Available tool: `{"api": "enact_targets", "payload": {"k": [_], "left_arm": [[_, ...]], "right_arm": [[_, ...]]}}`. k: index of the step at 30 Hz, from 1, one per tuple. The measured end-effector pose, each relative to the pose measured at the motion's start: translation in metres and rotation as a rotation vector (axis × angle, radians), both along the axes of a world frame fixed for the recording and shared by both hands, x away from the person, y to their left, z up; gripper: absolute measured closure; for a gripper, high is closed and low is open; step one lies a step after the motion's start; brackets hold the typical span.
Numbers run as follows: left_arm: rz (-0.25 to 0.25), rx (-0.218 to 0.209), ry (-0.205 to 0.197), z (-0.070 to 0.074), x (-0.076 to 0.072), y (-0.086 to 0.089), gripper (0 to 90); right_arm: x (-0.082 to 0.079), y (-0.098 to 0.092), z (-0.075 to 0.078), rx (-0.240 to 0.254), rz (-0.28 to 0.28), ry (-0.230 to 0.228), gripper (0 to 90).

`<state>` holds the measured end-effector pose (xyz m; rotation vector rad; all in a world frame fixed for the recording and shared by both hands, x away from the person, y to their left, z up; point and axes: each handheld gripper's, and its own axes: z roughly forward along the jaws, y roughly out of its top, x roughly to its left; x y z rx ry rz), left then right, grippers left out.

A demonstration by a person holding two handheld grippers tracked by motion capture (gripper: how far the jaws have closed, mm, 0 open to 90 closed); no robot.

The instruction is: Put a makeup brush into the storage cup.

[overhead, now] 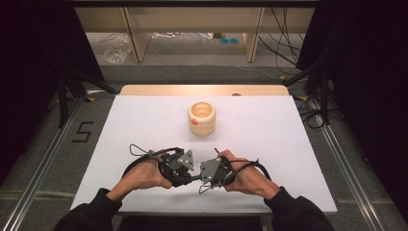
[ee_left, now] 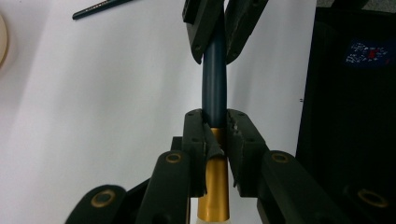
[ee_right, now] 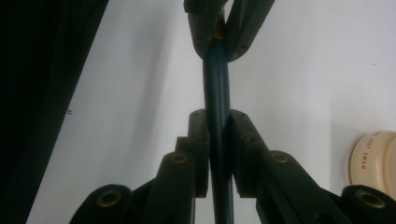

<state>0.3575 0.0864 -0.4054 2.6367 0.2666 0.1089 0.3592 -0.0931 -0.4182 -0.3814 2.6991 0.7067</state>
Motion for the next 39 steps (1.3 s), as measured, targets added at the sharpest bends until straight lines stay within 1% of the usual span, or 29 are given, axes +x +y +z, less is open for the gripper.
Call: {"api": "enact_targets", "payload": {"k": [3,4,7,8,9,10,12,13,14,15,16,17,18,19,20,21,23,24,27,28,30,31,32,33,34,35,36,38,39], "left_arm": [[-0.005,0.003,-0.004,0.002,0.0,0.001,78.1],[0.006,-0.013,0.001,0.002,0.0,0.002,77.9],[0.001,-0.008,-0.003,0.004,0.001,0.004,76.2],[0.009,-0.011,-0.016,0.004,0.001,0.005,76.2],[-0.003,0.003,-0.011,0.004,0.003,0.008,73.5],[0.006,-0.005,-0.013,0.004,0.002,0.008,73.0],[0.009,-0.009,-0.02,0.003,0.003,0.009,70.9],[-0.001,-0.015,-0.02,0.0,0.007,0.009,70.9],[0.009,-0.032,-0.013,-0.003,0.008,0.01,71.8],[0.009,-0.032,-0.013,-0.003,0.008,0.01,71.6],[-0.008,-0.017,-0.014,-0.005,0.01,0.011,70.8],[-0.008,-0.017,-0.014,-0.005,0.01,0.011,70.1],[-0.011,-0.023,-0.003,-0.007,0.009,0.01,69.9],[-0.011,-0.023,-0.003,-0.007,0.009,0.01,68.8],[-0.016,-0.021,-0.009,-0.007,0.01,0.01,68.1],[-0.018,-0.02,-0.014,-0.007,0.01,0.01,67.7],[-0.013,-0.026,-0.01,-0.008,0.01,0.01,67.0],[-0.018,-0.019,-0.012,-0.008,0.01,0.01,67.0],[-0.03,-0.005,-0.008,-0.008,0.011,0.011,67.6],[-0.026,-0.005,-0.008,-0.008,0.011,0.012,68.1],[-0.029,-0.003,-0.011,-0.009,0.011,0.013,69.8],[-0.028,-0.005,-0.014,-0.008,0.011,0.013,71.1],[-0.033,0.0,-0.015,-0.008,0.012,0.013,72.4],[-0.037,-0.001,-0.016,-0.007,0.011,0.014,73.4],[-0.041,0.004,-0.018,-0.007,0.011,0.014,73.9],[-0.041,0.004,-0.018,-0.007,0.011,0.014,74.2],[-0.053,0.013,-0.014,-0.006,0.01,0.014,74.5],[-0.063,0.027,-0.029,-0.004,0.009,0.013,75.2],[-0.068,0.036,-0.029,-0.003,0.008,0.013,75.5]], "right_arm": [[0.001,-0.002,0.0,0.016,0.004,0.003,80.9],[0.001,-0.003,0.001,0.014,0.004,-0.002,81.0],[0.002,-0.004,0.002,0.026,0.004,0.007,81.0],[0.002,-0.005,0.002,0.034,0.006,0.013,81.0],[0.003,-0.008,0.003,0.038,-0.017,0.022,81.1],[0.003,-0.009,0.003,0.029,-0.022,0.019,81.1],[0.005,-0.011,0.003,0.036,-0.024,0.015,81.2],[0.004,-0.011,0.003,0.037,-0.018,0.011,81.2],[0.006,-0.01,0.004,0.051,0.024,0.01,81.2],[0.005,-0.01,0.004,0.043,0.013,0.005,81.2],[0.005,-0.01,0.004,0.035,0.003,0.001,81.2],[0.005,-0.011,0.003,0.031,-0.004,0.008,81.2],[0.006,-0.011,0.003,0.036,-0.003,0.01,81.2],[0.006,-0.011,0.003,0.036,-0.003,0.01,81.2],[0.007,-0.012,0.005,0.057,0.0,0.014,81.2],[0.006,-0.013,0.006,0.062,-0.013,0.009,81.2],[0.005,-0.013,0.007,0.057,-0.023,0.005,81.2],[0.003,-0.014,0.008,0.061,-0.038,0.017,81.2],[0.003,-0.014,0.01,0.061,-0.028,0.008,81.2],[0.006,-0.013,0.01,0.079,0.014,-0.008,81.2],[0.006,-0.014,0.011,0.085,0.006,-0.011,81.2],[0.005,-0.015,0.012,0.085,-0.003,-0.001,81.2],[0.006,-0.014,0.012,0.088,0.008,-0.014,81.2],[0.005,-0.014,0.012,0.086,-0.001,-0.016,81.2],[0.006,-0.014,0.012,0.089,0.017,-0.012,81.2],[0.006,-0.013,0.012,0.09,0.017,-0.013,81.1],[0.005,-0.014,0.012,0.084,-0.002,-0.01,81.1],[0.002,-0.014,0.011,0.079,-0.026,0.014,81.1],[0.004,-0.013,0.011,0.082,-0.002,-0.006,81.1]]}}
